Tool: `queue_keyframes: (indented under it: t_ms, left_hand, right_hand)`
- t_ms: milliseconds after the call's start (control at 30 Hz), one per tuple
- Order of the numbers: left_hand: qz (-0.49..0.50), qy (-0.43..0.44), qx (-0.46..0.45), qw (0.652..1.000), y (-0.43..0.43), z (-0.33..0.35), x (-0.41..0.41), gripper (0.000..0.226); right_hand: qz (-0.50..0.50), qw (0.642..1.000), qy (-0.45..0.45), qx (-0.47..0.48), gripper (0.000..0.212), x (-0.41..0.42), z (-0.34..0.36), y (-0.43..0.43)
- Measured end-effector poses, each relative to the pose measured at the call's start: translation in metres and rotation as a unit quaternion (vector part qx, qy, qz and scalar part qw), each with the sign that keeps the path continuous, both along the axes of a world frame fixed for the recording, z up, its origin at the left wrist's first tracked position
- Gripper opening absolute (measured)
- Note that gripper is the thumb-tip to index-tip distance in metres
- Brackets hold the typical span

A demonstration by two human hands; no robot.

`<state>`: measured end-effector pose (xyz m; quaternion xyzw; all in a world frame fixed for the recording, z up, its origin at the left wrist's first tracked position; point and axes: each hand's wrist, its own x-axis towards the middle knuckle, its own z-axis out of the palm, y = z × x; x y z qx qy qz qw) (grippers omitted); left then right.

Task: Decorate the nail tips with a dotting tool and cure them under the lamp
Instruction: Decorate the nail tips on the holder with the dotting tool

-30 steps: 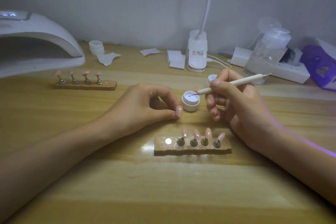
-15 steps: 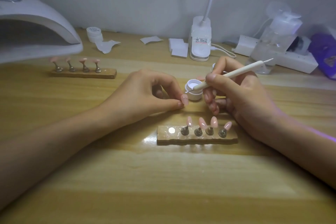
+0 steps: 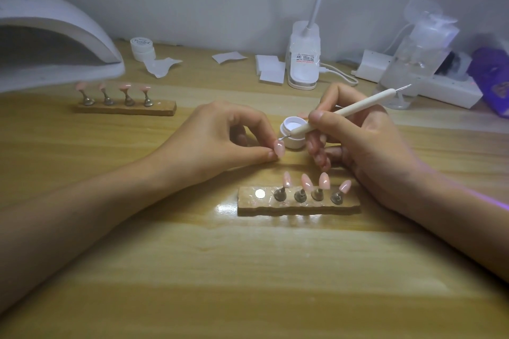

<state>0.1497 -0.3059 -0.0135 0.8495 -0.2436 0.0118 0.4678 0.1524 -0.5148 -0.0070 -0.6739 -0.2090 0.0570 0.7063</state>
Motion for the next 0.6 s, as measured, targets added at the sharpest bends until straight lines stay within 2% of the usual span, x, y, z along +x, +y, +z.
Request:
queue_keyframes:
  t_ms: [600]
  left_hand:
    - [0.007,-0.005,0.015,1.000,-0.0006,0.0022,-0.0015,0.015]
  right_hand:
    - [0.000,1.000,0.003,-0.007,0.021,-0.0002,0.0003,0.0000]
